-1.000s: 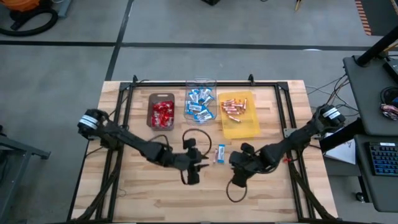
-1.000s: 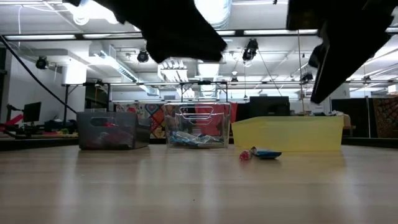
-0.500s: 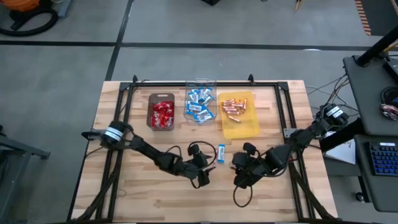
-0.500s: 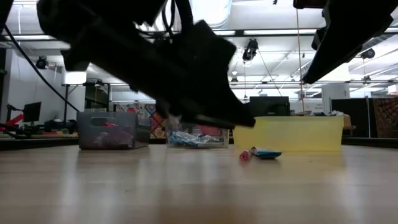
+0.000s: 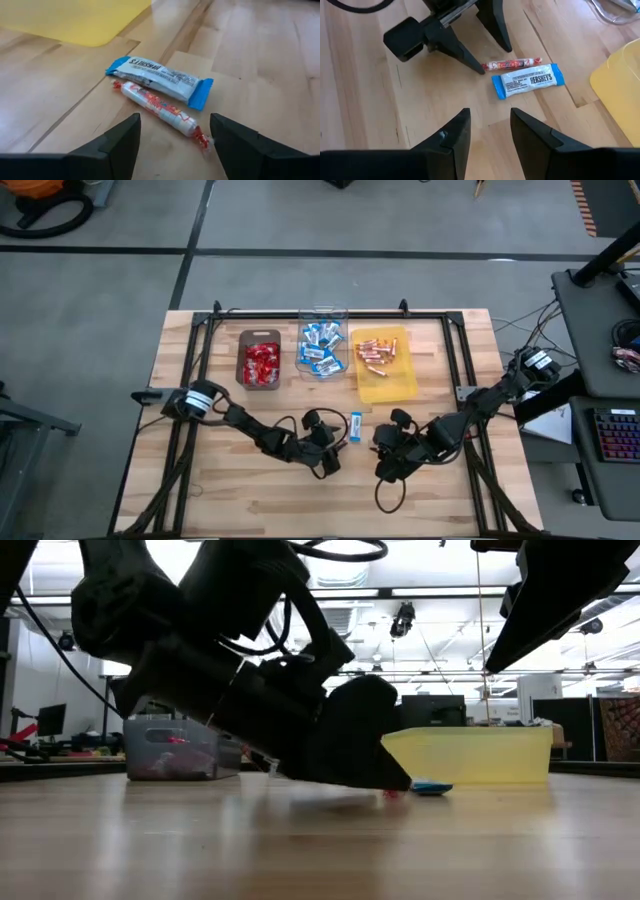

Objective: Sort candy
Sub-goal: Put the white-red candy into the yellow bin

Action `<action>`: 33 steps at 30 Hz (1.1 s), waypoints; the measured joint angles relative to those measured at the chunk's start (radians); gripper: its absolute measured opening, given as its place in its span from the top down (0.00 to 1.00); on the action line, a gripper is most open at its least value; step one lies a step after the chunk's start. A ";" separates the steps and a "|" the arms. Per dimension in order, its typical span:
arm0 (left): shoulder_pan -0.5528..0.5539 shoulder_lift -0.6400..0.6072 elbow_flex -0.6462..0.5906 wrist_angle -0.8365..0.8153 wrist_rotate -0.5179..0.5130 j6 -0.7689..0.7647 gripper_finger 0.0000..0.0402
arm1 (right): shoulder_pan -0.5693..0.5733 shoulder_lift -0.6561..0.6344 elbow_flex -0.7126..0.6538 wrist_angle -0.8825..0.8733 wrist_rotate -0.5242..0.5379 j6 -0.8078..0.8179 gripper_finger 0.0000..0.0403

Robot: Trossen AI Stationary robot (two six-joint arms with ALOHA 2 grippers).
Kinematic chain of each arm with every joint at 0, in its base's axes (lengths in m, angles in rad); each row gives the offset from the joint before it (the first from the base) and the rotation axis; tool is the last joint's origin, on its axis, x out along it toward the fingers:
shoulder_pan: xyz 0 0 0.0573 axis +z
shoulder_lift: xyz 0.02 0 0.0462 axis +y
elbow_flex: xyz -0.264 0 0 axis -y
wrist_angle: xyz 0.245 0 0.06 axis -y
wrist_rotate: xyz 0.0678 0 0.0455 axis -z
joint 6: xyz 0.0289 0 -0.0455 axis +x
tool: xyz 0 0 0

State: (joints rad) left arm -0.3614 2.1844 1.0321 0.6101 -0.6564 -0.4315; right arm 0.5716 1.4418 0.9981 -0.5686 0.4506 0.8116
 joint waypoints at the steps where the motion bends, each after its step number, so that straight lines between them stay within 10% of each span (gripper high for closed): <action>1: 0.001 0.005 0.000 0.008 0.000 0.001 0.45 | 0.000 0.000 0.000 0.001 0.005 0.000 0.67; 9: 0.003 0.016 0.000 -0.018 -0.042 -0.023 0.54 | 0.000 0.000 0.000 0.002 0.024 0.000 0.68; 21: 0.003 0.015 0.000 -0.050 -0.092 -0.062 0.97 | 0.000 0.000 0.000 0.005 0.025 0.000 0.69; 33: -0.024 -0.119 -0.005 -0.241 -0.072 -0.001 1.00 | 0.000 0.001 -0.035 0.029 0.036 -0.101 0.69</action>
State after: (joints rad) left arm -0.3857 2.0657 1.0273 0.3689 -0.7287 -0.4323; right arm 0.5713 1.4429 0.9634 -0.5395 0.4861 0.7102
